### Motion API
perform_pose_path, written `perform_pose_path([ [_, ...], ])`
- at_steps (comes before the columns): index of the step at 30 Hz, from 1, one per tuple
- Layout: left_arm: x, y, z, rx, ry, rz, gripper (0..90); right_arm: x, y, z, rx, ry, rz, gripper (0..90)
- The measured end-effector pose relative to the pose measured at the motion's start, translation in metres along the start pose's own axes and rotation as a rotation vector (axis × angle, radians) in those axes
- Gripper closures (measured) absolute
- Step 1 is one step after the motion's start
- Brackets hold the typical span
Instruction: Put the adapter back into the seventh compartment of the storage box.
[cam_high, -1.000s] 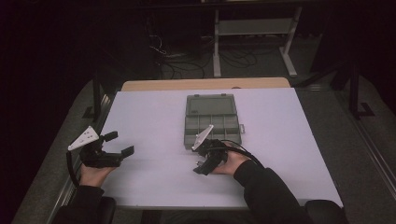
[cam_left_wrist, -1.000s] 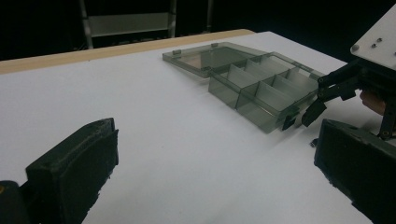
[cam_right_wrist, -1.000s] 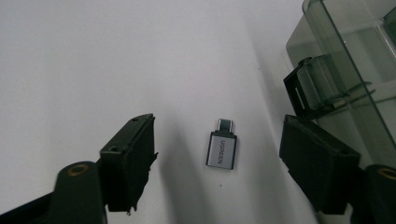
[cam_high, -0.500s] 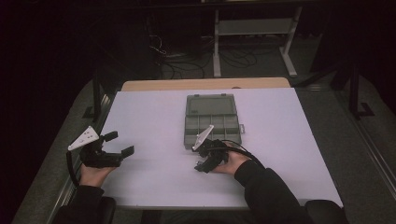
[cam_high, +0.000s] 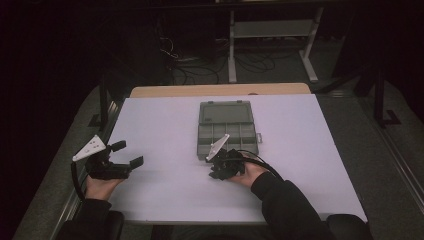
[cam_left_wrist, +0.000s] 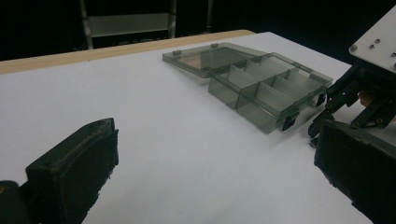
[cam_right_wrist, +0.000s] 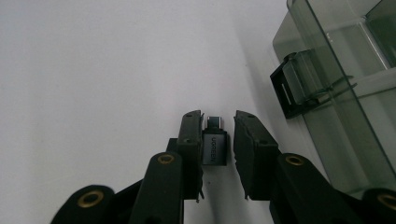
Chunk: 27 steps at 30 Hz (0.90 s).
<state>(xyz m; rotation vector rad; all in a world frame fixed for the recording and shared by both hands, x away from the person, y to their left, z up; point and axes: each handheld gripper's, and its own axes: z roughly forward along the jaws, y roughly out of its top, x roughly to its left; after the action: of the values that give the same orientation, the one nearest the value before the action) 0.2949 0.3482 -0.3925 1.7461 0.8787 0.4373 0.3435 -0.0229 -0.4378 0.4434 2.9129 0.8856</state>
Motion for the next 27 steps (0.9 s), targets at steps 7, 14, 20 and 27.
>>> perform_pose_path([
  [7, 0.0001, 0.0, 0.0, -0.001, 0.0, -0.001, 0.0, -0.0002, 0.0003, 0.0, 0.001, -0.002, 0.0, 74.6],
  [14, 0.0001, 0.0, 0.0001, -0.001, 0.0, 0.0, 0.0, -0.001, 0.0003, -0.0003, 0.005, 0.002, 0.003, 74.9],
  [20, 0.0, 0.0, 0.0, 0.0, 0.0, 0.0, 0.0, -0.0012, 0.0005, -0.001, 0.013, 0.001, 0.001, 75.1],
  [27, 0.0001, 0.0, 0.0, -0.001, 0.0, 0.0, 0.0, -0.0025, 0.0, -0.0049, 0.004, 0.002, 0.004, 75.3],
])
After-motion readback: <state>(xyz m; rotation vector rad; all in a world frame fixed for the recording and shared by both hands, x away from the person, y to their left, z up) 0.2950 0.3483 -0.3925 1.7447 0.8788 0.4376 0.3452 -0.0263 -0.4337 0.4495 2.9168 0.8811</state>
